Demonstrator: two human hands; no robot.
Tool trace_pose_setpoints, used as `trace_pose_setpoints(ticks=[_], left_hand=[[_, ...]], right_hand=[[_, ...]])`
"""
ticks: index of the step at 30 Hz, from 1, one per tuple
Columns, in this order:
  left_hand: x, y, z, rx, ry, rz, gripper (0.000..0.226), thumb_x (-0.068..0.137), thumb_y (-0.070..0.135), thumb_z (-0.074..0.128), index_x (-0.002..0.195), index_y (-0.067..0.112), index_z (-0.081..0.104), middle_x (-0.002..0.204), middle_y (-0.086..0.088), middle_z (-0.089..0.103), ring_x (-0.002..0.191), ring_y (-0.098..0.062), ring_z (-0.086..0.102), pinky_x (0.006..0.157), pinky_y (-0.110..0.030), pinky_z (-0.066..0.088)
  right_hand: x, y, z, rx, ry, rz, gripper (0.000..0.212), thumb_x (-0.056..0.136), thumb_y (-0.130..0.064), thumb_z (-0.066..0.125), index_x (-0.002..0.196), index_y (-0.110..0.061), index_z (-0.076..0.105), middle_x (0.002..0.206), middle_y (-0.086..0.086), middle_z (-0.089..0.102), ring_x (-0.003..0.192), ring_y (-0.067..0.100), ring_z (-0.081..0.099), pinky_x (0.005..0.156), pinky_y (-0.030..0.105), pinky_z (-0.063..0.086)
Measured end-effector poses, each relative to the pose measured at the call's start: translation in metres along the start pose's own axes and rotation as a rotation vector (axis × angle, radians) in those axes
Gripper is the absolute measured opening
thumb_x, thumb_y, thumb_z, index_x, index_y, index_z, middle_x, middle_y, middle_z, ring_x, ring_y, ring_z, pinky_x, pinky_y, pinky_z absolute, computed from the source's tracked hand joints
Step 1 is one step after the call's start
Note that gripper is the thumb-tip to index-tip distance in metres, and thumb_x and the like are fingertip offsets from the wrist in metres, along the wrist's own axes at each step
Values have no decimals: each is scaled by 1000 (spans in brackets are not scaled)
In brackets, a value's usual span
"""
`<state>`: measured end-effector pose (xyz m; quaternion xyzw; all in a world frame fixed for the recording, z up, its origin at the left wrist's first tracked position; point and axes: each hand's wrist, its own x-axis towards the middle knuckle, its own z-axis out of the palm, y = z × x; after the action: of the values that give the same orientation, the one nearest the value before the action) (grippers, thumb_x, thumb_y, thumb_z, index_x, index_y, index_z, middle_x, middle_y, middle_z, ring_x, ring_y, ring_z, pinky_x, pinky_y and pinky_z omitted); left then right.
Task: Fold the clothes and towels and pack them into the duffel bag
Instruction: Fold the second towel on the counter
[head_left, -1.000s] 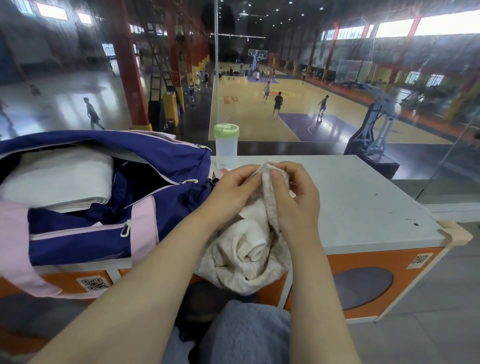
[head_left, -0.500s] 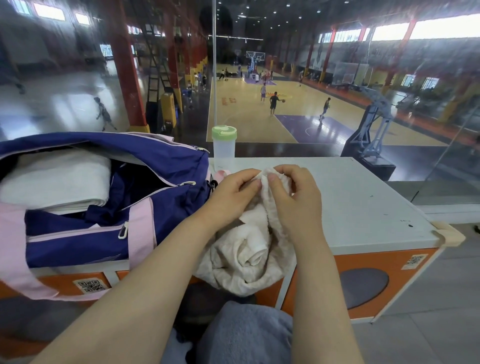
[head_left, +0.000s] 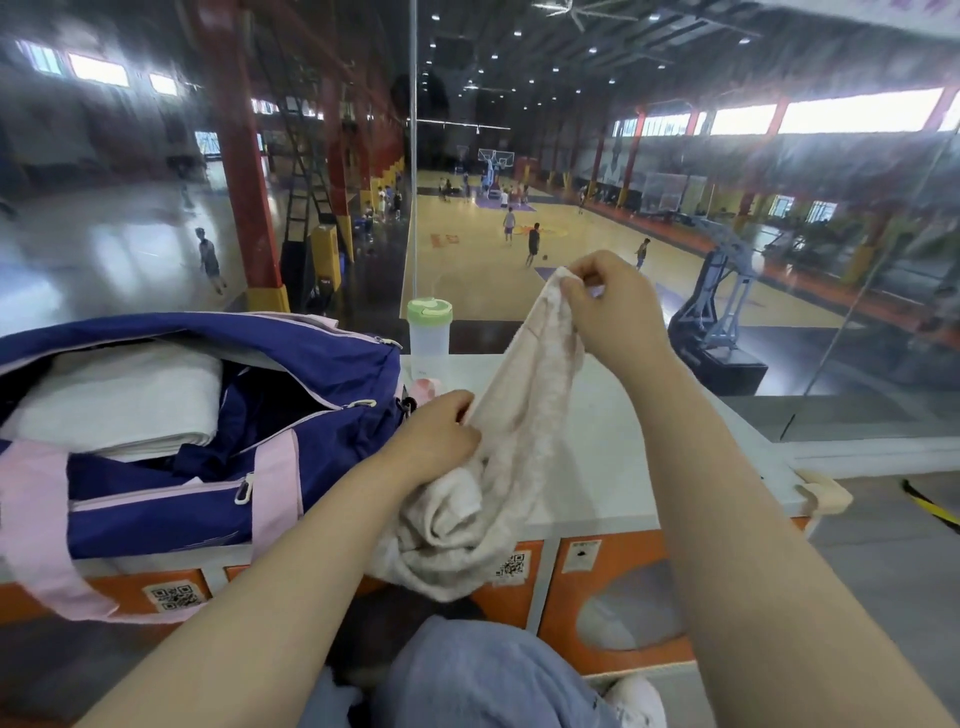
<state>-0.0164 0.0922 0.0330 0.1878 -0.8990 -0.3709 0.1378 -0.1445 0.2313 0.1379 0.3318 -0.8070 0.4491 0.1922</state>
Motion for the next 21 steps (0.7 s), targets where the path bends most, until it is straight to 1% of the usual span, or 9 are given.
trace_pose_setpoints(ticks=[3, 6, 8, 10, 11, 13, 15, 19, 21], left_hand=[[-5, 6, -21, 61, -81, -26, 16, 81, 11, 54, 89, 24, 56, 90, 5, 58, 83, -14, 55, 67, -26, 43], [-9, 7, -48, 267, -253, -18, 37, 75, 22, 59, 112, 21, 58, 106, 2, 60, 98, -21, 58, 83, -34, 50], [-11, 8, -65, 350, -319, -15, 31, 75, 29, 59, 106, 26, 60, 99, 6, 63, 94, -18, 59, 79, -30, 49], [-14, 11, -82, 379, -274, -9, 7, 83, 21, 59, 85, 27, 61, 86, 8, 64, 82, -15, 58, 67, -26, 43], [-14, 12, -89, 382, -216, -16, 8, 85, 19, 58, 81, 24, 61, 82, 6, 64, 76, -15, 56, 63, -27, 41], [-13, 16, -103, 344, -104, -59, 4, 87, 19, 57, 89, 16, 59, 78, 1, 63, 66, -16, 54, 60, -30, 40], [-13, 22, -118, 238, 17, -54, 19, 87, 17, 59, 102, 19, 47, 93, -2, 61, 77, -21, 60, 66, -34, 47], [-20, 42, -150, 182, 147, 370, 43, 84, -7, 51, 94, 34, 40, 116, -3, 51, 99, -25, 54, 82, -41, 49], [-23, 48, -166, 379, 123, 526, 43, 84, -9, 50, 94, 33, 47, 120, 7, 45, 102, -17, 52, 86, -36, 50]], right_hand=[[22, -2, -17, -77, -18, 18, 16, 96, -19, 46, 101, -12, 59, 93, 0, 60, 85, 20, 54, 70, 31, 42], [43, -2, -35, -138, 18, 32, 17, 99, -19, 43, 105, -10, 56, 96, 3, 58, 84, 20, 49, 70, 30, 36], [57, -2, -50, -172, 42, 52, 21, 100, -21, 41, 111, -8, 55, 100, 6, 58, 85, 20, 49, 71, 29, 35], [69, -3, -63, -199, 27, 63, 24, 100, -21, 42, 112, -6, 56, 104, 10, 62, 89, 24, 53, 72, 29, 36], [74, -5, -69, -209, 16, 64, 25, 99, -21, 42, 112, -6, 57, 105, 12, 64, 91, 26, 56, 73, 29, 38], [81, -9, -78, -224, -7, 61, 26, 98, -22, 43, 112, -6, 58, 107, 15, 66, 97, 30, 61, 80, 32, 45], [85, -13, -86, -209, -13, 69, 27, 98, -24, 44, 114, -6, 57, 108, 17, 67, 100, 33, 63, 90, 42, 50], [94, -16, -107, -153, 1, 119, 27, 94, -26, 46, 109, -10, 62, 105, 16, 68, 95, 33, 66, 89, 47, 54], [94, -18, -116, -116, 3, 119, 19, 94, -25, 47, 99, -13, 61, 103, 16, 68, 94, 33, 67, 88, 46, 55]])
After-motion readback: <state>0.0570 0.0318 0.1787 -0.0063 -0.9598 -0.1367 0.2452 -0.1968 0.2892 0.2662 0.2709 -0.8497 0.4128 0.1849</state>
